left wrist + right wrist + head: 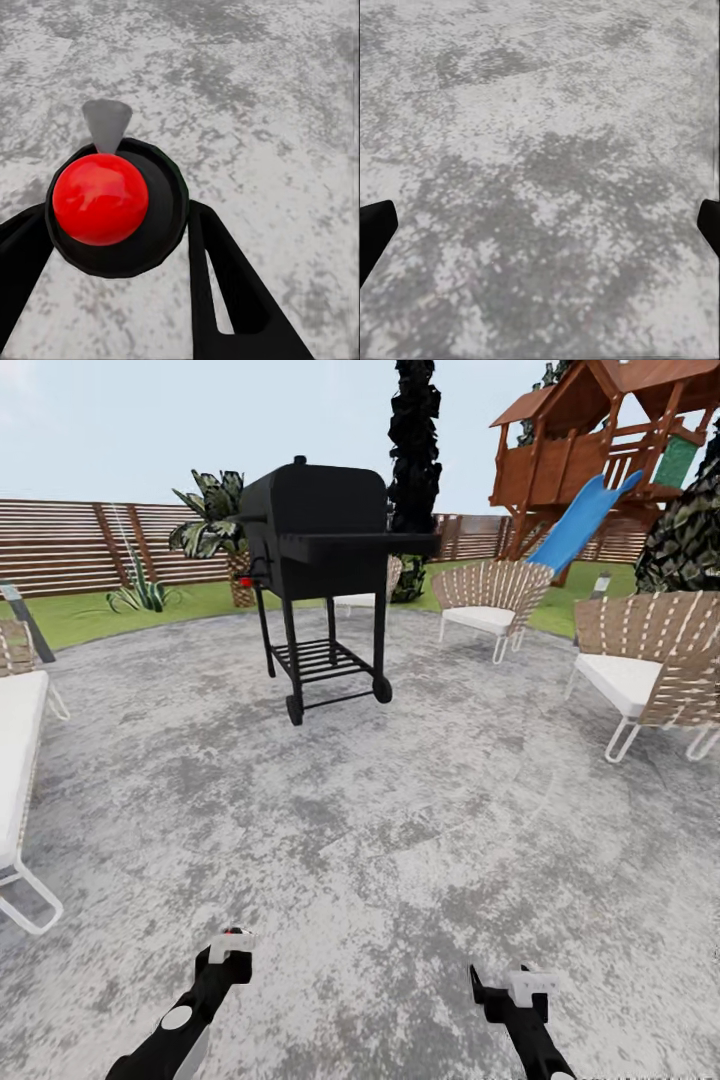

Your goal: In the garden, pick up the pesticide atomizer on the floor and spray pesticide onto both trees until each tree trunk is fully covered.

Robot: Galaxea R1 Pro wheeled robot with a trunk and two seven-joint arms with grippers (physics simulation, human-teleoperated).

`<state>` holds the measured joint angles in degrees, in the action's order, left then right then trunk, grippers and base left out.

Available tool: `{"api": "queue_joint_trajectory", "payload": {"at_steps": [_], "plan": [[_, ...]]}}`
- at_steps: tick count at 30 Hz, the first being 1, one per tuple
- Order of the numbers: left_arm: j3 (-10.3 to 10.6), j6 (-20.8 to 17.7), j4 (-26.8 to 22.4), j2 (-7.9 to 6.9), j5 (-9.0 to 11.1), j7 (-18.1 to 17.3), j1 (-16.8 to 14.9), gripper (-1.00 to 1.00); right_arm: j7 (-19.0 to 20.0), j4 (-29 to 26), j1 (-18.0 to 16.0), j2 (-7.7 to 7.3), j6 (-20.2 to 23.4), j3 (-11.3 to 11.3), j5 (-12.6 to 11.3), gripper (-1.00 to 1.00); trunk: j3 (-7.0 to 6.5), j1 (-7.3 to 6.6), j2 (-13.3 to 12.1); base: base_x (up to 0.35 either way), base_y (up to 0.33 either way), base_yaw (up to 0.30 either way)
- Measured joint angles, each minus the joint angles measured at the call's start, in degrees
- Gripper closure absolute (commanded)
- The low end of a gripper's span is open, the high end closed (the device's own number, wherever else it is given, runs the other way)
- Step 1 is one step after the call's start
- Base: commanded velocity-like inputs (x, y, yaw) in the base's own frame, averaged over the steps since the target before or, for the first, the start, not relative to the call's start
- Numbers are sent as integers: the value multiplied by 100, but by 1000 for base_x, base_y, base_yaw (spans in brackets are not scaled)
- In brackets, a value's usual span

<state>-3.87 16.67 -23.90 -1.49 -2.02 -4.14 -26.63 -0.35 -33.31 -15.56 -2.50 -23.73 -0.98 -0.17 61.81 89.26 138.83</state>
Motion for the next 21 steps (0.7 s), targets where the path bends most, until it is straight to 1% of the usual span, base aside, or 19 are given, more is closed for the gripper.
{"api": "queue_joint_trajectory", "payload": {"at_steps": [2,5,21], "plan": [[0,-5,0,0,1,0,0,100,0,0,0,3,0,1,0,-100,-1,0,0,0,-234,-70],[0,-6,4,0,1,0,0,100,0,0,0,4,0,1,0,-100,-2,0,0,0,-82,-203],[2,-3,12,0,9,-3,0,100,0,8,0,4,0,1,0,-100,-2,0,0,0,-5,-262]]}}
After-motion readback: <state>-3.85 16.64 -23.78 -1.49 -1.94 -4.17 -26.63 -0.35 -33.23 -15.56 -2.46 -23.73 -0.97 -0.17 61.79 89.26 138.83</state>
